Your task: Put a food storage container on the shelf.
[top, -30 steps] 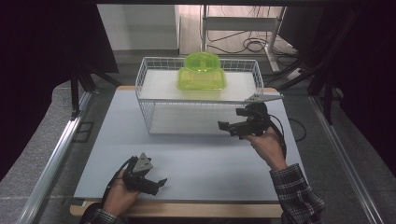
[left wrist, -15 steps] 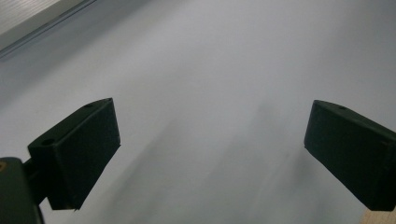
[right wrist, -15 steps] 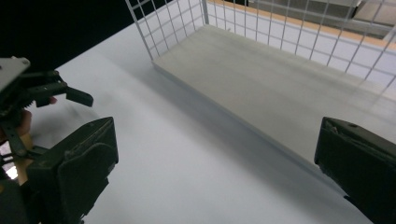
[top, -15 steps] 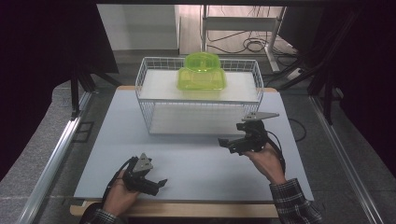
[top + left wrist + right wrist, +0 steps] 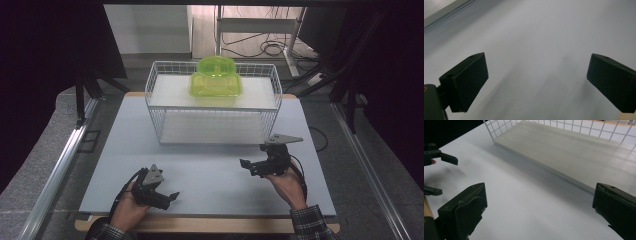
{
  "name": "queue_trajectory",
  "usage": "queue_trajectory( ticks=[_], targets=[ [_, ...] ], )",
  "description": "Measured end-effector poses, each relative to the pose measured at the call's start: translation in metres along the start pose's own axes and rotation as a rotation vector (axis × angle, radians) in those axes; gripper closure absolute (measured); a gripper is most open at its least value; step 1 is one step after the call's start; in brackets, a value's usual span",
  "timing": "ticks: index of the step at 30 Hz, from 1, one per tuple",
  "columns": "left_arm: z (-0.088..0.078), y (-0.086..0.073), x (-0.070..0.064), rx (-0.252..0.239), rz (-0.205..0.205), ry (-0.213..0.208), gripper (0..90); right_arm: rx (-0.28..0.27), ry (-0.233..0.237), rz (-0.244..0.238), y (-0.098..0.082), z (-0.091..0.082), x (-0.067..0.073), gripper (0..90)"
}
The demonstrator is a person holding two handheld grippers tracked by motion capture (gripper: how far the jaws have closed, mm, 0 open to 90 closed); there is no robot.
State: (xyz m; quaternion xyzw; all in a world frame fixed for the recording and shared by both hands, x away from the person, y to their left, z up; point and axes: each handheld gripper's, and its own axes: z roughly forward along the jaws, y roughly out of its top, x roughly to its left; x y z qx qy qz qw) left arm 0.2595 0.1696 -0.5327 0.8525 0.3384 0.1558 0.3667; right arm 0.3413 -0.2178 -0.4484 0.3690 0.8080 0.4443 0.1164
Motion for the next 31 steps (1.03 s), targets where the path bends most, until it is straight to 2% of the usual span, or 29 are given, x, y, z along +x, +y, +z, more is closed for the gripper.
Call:
queue_trajectory(
  ticks=[7, 18, 25, 31],
  targets=[
    [0.0, 0.0, -0.001, 0.005, 0.01, 0.005, 4.0, -0.003, -0.063, -0.015, -0.016, -0.004, -0.001, 0.0],
    [0.0, -0.001, -0.001, 0.007, 0.02, 0.009, 4.0, 0.015, -0.116, -0.025, -0.044, -0.003, -0.002, 0.0],
    [0.001, -0.001, -0.001, 0.009, 0.022, 0.011, 4.0, 0.078, -0.131, -0.02, -0.065, 0.004, -0.002, 0.0],
    [0.001, 0.0, -0.001, 0.008, 0.022, 0.011, 4.0, 0.141, -0.135, -0.009, -0.072, 0.013, -0.001, 0.1]
  ],
)
